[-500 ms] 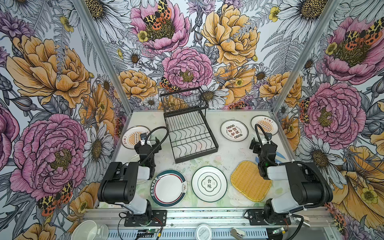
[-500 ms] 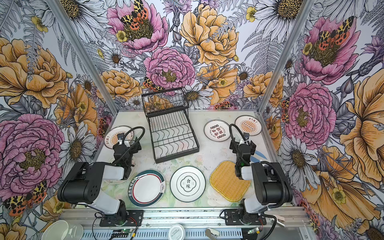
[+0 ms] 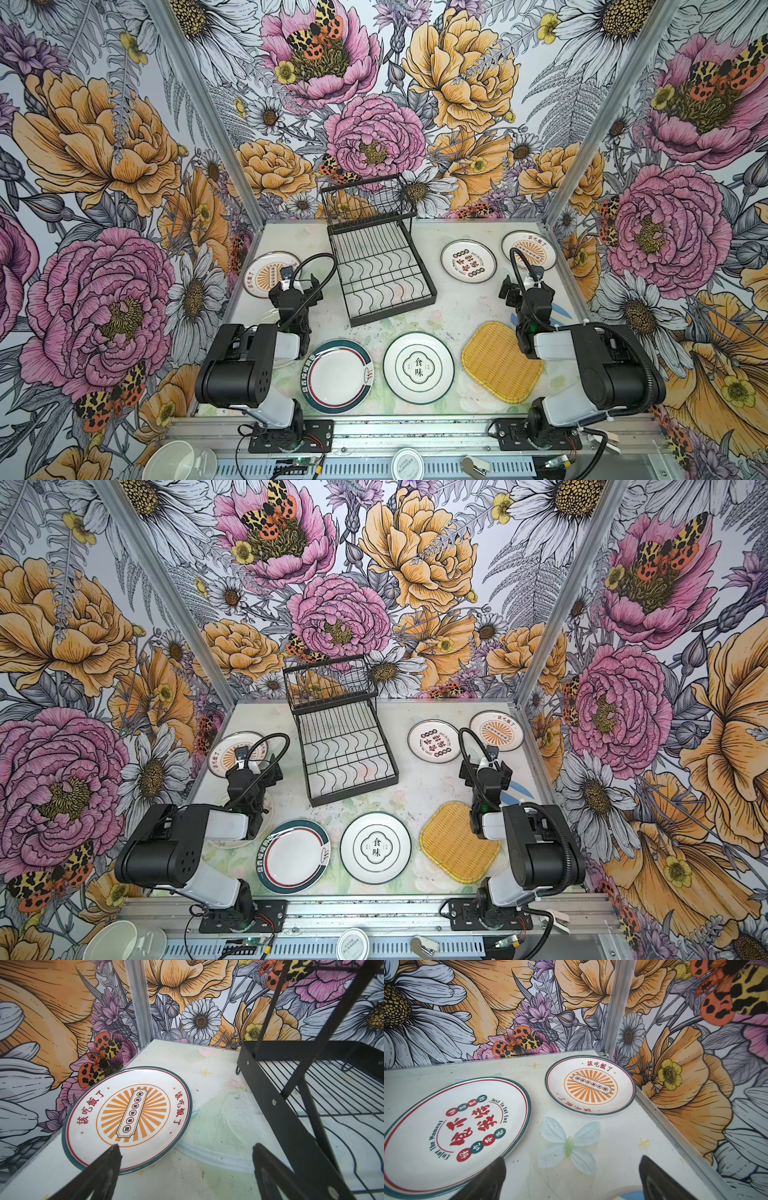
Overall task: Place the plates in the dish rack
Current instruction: 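Reach both grippers toward the sides of the black wire dish rack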
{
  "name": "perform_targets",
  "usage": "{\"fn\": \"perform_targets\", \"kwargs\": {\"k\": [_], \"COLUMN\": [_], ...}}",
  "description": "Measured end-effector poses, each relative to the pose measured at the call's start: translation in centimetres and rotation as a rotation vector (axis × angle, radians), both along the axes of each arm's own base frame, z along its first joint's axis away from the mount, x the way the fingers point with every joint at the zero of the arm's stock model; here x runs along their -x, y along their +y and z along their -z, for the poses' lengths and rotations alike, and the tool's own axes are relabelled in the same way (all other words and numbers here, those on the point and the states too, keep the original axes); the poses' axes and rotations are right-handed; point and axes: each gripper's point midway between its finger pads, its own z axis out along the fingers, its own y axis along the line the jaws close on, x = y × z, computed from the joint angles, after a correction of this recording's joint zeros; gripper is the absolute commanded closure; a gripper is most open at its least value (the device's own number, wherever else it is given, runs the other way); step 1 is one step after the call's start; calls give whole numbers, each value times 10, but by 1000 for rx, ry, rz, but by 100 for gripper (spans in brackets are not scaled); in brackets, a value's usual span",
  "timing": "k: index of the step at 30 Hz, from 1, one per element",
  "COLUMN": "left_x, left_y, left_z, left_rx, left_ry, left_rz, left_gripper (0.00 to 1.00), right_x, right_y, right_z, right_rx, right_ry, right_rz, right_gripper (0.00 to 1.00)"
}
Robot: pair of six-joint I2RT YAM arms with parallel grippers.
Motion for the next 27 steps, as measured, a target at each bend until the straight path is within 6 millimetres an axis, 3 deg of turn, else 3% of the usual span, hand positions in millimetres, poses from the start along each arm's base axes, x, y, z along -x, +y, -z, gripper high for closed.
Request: {"fn": "perform_targets", "kwargs": {"k": [20, 22, 24, 27], "left_x": [3, 4, 3, -3], "left_y": [0, 0, -2, -9], "left_z": [-5, -18, -38, -78], "left_rx": [0, -2, -1, 11], "left_ry": [5, -3, -17, -52], "left_rz": [-3, -4, 0, 16], "left_gripper": [1, 1, 1, 1], "right_x": [-2, -7, -12, -18], "right_y": [5, 11, 19, 31], "right_z": [2, -7, -28, -61], "right_rx": [11, 19, 26, 26], "right_ry": [46, 70, 53, 29], "right_rz": [-9, -21, -39, -67], "right_gripper": [1, 1, 1, 1]}}
